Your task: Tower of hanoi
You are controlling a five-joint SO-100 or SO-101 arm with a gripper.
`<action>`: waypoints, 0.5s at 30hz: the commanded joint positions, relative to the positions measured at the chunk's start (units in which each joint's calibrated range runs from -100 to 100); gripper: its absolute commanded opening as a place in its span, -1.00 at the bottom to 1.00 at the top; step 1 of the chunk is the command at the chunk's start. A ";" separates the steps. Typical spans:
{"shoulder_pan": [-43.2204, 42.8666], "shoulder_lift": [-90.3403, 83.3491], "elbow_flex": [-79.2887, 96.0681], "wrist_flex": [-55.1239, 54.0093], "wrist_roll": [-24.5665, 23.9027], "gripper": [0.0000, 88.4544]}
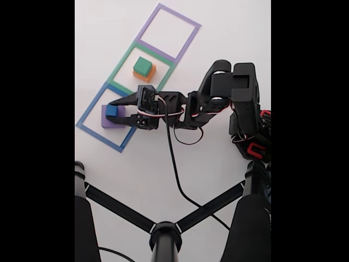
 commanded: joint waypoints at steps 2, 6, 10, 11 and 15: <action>-0.12 -0.56 -0.92 -1.66 0.59 -0.91; -0.04 -0.56 -0.37 -1.66 0.59 -0.87; 0.57 0.00 -0.10 -1.66 0.59 -0.74; 0.72 0.08 -0.10 -1.74 0.59 -0.68; 0.95 0.16 0.08 -2.14 0.59 -0.53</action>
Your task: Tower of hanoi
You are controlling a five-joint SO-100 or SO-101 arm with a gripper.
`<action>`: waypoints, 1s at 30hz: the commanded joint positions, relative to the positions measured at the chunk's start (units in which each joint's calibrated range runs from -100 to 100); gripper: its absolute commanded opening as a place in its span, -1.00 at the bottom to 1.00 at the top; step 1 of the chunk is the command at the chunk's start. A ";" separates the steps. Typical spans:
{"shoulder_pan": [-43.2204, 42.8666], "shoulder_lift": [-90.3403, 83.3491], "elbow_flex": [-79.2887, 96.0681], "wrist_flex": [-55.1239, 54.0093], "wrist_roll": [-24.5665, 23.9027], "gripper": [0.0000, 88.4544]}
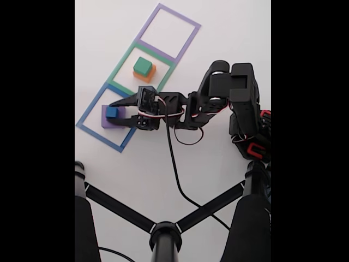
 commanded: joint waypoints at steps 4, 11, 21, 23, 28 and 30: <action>0.95 -1.01 -0.27 -2.63 0.59 -0.45; 1.41 -10.62 0.64 3.28 0.59 -0.46; 5.98 -44.04 -4.36 47.87 0.59 -0.68; 7.28 -50.85 -6.09 58.88 0.59 -0.81; 11.47 -61.50 -15.72 85.35 0.59 -0.97; 13.53 -63.19 -22.81 96.84 0.59 -0.98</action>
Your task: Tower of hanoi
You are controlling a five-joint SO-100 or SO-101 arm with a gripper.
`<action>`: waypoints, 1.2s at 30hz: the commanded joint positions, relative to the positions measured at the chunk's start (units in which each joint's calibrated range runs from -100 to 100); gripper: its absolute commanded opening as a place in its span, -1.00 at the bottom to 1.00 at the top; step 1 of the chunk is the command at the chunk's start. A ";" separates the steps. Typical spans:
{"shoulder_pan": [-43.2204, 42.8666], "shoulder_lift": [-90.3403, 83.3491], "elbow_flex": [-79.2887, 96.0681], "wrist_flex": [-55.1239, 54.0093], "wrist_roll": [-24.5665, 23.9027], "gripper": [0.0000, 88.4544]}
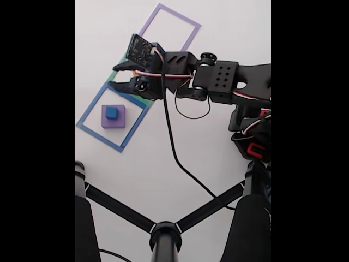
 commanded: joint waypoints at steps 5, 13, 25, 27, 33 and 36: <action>7.74 -5.81 -32.45 44.71 0.00 -0.98; 14.00 -2.29 -56.25 66.97 0.00 -0.96; 18.50 -10.38 -35.90 55.80 0.00 -0.46; 19.03 -12.38 -30.18 51.67 0.00 -0.39; 19.18 -15.43 -13.09 34.27 0.00 -0.25; 19.11 -15.99 -3.01 21.32 0.00 -0.23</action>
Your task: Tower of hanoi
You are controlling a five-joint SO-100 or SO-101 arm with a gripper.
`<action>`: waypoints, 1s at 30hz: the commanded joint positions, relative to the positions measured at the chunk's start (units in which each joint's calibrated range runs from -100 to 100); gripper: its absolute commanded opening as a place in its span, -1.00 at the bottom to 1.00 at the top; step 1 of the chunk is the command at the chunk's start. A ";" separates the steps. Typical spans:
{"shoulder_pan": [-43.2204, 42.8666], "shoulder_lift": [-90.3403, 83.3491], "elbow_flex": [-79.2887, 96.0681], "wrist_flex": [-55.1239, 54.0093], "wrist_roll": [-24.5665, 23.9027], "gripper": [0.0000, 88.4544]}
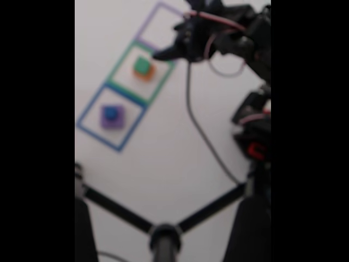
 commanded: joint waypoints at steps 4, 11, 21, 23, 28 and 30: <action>0.51 -1.03 21.56 -33.00 0.00 -0.22; -0.18 5.78 35.64 -57.45 0.00 -0.23; -2.01 26.37 41.00 -86.42 0.00 -0.25; -2.39 30.46 40.55 -90.71 0.00 -0.25; -2.84 41.20 38.82 -100.99 0.00 -0.25; -3.00 45.20 37.82 -104.55 0.00 -0.25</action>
